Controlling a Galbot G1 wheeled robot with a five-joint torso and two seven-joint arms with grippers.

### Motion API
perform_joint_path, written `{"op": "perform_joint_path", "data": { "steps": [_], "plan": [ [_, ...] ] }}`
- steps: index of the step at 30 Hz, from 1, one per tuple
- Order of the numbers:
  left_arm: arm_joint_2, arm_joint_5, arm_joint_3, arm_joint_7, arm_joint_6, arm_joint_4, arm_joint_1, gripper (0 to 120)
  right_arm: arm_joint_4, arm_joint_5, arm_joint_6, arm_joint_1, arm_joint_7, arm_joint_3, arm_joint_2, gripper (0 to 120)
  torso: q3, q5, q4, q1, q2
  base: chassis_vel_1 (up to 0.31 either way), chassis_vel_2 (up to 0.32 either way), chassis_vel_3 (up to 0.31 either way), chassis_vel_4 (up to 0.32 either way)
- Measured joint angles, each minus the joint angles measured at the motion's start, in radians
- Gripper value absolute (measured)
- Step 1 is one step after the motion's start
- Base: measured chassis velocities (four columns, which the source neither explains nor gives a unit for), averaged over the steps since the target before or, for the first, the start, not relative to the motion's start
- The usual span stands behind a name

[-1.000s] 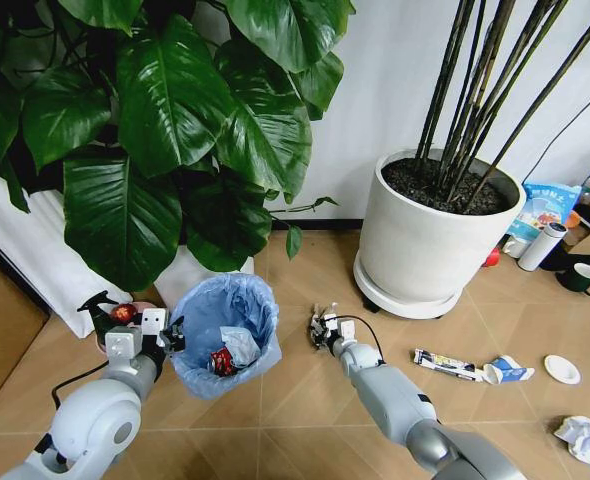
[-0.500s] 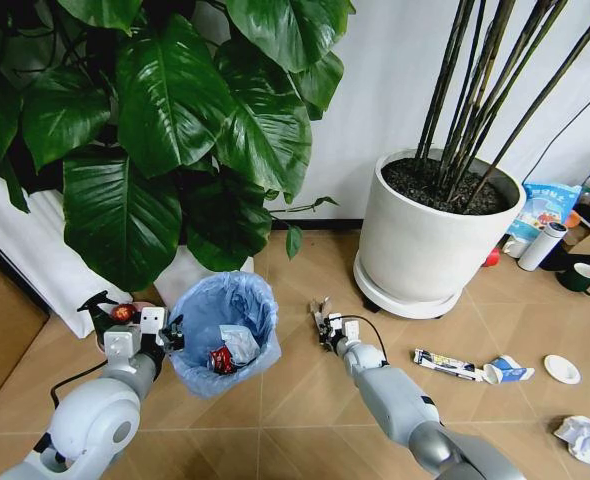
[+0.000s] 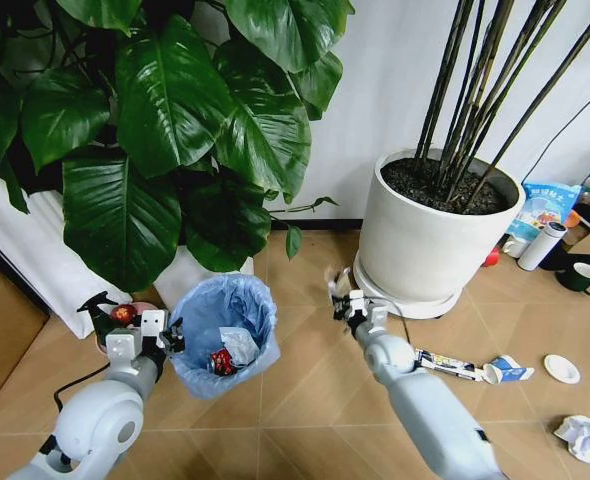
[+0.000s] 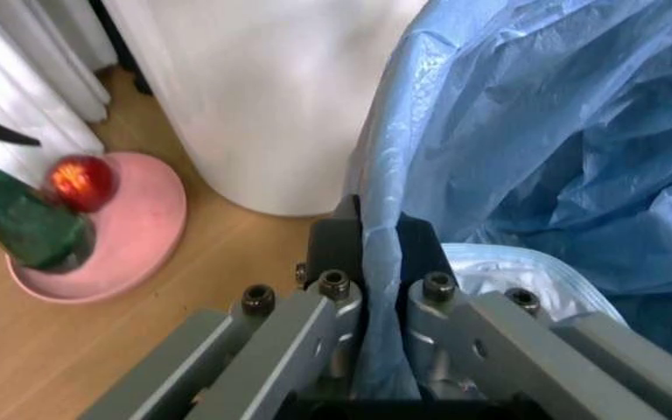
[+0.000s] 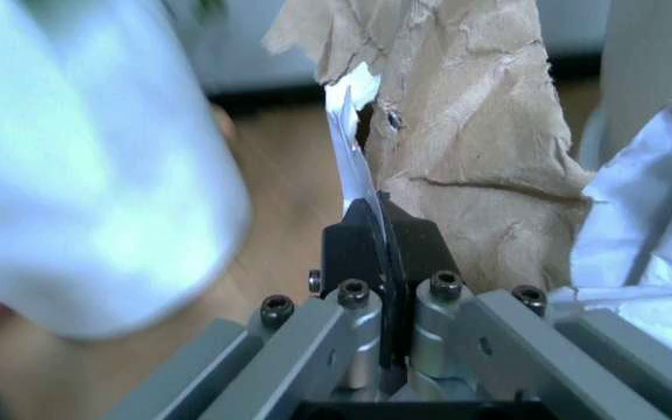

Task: Pick up the trash bin and place the garbage on the floor into it.

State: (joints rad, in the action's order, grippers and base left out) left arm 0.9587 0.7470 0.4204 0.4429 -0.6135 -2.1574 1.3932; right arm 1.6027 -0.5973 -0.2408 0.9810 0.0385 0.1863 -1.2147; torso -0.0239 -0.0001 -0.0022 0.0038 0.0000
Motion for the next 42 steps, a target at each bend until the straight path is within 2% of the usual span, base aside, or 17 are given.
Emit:
{"op": "perform_joint_path", "data": {
  "steps": [1,2,3,5,7,9,11,13,16,17,18,23,27,36,37,41,42],
  "plan": [
    [0.003,0.000,-0.005,-0.001,-0.001,0.004,-0.002,0,0.098,-0.032,-0.017,0.027,0.007,0.014,0.046,0,0.000,-0.0005,0.0000,0.000,0.000,0.000,0.000,0.000,0.000],
    [0.003,0.000,-0.005,-0.001,-0.001,0.004,-0.002,0,0.098,-0.032,-0.017,0.027,0.007,0.014,0.046,0,0.000,-0.0005,0.0000,0.000,0.000,0.000,0.000,0.000,0.000],
    [0.007,0.003,-0.013,-0.002,-0.001,0.012,-0.006,0,0.190,-0.065,-0.033,0.053,0.012,0.027,0.097,0,0.000,-0.0008,-0.0002,0.000,0.000,0.000,0.000,0.000,0.000],
    [0.009,0.004,-0.017,-0.003,-0.001,0.016,-0.008,0,0.230,-0.081,-0.040,0.065,0.014,0.031,0.122,0,0.000,-0.0009,-0.0004,0.000,0.000,0.000,0.000,0.000,0.000],
    [0.014,0.009,-0.033,-0.009,0.000,0.029,-0.021,0,0.368,-0.129,-0.055,0.100,0.017,0.032,0.201,0,0.000,-0.0004,-0.0005,0.000,0.000,0.000,0.000,0.000,0.000],
    [0.014,0.012,-0.039,-0.012,0.001,0.033,-0.028,0,0.405,-0.143,-0.059,0.103,0.017,0.026,0.218,0,0.000,-0.0007,-0.0005,0.000,0.000,0.000,0.000,0.000,0.000],
    [0.015,0.021,-0.060,-0.016,0.003,0.049,-0.058,0,0.513,-0.210,-0.071,0.077,0.028,-0.036,0.257,0,0.000,-0.0004,-0.0001,0.000,0.000,0.000,0.000,0.000,0.000],
    [0.012,0.030,-0.070,-0.016,0.003,0.053,-0.072,0,0.550,-0.247,-0.075,0.048,0.042,-0.089,0.266,0,0.000,-0.0010,-0.0001,0.000,0.000,0.000,0.000,0.000,0.000],
    [0.008,0.040,-0.079,-0.016,0.003,0.056,-0.085,0,0.576,-0.282,-0.083,0.013,0.052,-0.144,0.270,0,0.000,-0.0006,0.0000,0.000,0.000,0.000,0.000,0.000,0.000],
    [0.002,0.048,-0.085,-0.016,0.003,0.056,-0.096,0,0.590,-0.313,-0.094,-0.022,0.063,-0.205,0.267,0,0.000,-0.0009,0.0001,0.000,0.000,0.000,0.000,0.000,0.000],
    [0.002,0.048,-0.085,-0.016,0.003,0.056,-0.096,0,0.590,-0.313,-0.094,-0.022,0.063,-0.205,0.267,0,0.000,-0.0009,0.0001,0.000,0.000,0.000,0.000,0.000,0.000],
    [-0.005,0.070,-0.089,-0.015,0.003,0.054,-0.107,0,0.562,-0.336,-0.098,-0.105,0.082,-0.360,0.237,0,0.000,-0.0007,0.0000,0.000,0.000,0.000,0.000,0.000,0.000],
    [-0.007,0.075,-0.086,-0.015,0.003,0.051,-0.107,0,0.522,-0.331,-0.120,-0.139,0.084,-0.400,0.219,1,0.000,-0.0008,0.0000,0.000,0.000,0.000,0.000,0.000,0.000],
    [-0.004,0.082,-0.074,-0.015,0.003,0.047,-0.104,0,0.451,-0.330,-0.138,-0.208,0.091,-0.457,0.179,35,0.000,-0.0008,-0.0001,0.000,0.000,0.000,0.000,0.000,0.000],
    [-0.004,0.082,-0.074,-0.015,0.003,0.047,-0.104,0,0.451,-0.330,-0.138,-0.208,0.091,-0.457,0.179,35,0.000,-0.0008,-0.0001,0.000,0.000,0.000,0.000,0.000,0.000],
    [0.000,0.080,-0.074,-0.013,0.004,0.047,-0.104,0,0.438,-0.328,-0.136,-0.211,0.091,-0.463,0.178,55,0.000,-0.0007,-0.0001,0.000,0.000,0.000,0.000,0.000,0.000],
    [0.000,0.080,-0.074,-0.013,0.004,0.047,-0.104,0,0.438,-0.328,-0.136,-0.211,0.091,-0.463,0.178,55,0.000,-0.0007,-0.0001,0.000,0.000,0.000,0.000,0.000,0.000]
  ]
}}
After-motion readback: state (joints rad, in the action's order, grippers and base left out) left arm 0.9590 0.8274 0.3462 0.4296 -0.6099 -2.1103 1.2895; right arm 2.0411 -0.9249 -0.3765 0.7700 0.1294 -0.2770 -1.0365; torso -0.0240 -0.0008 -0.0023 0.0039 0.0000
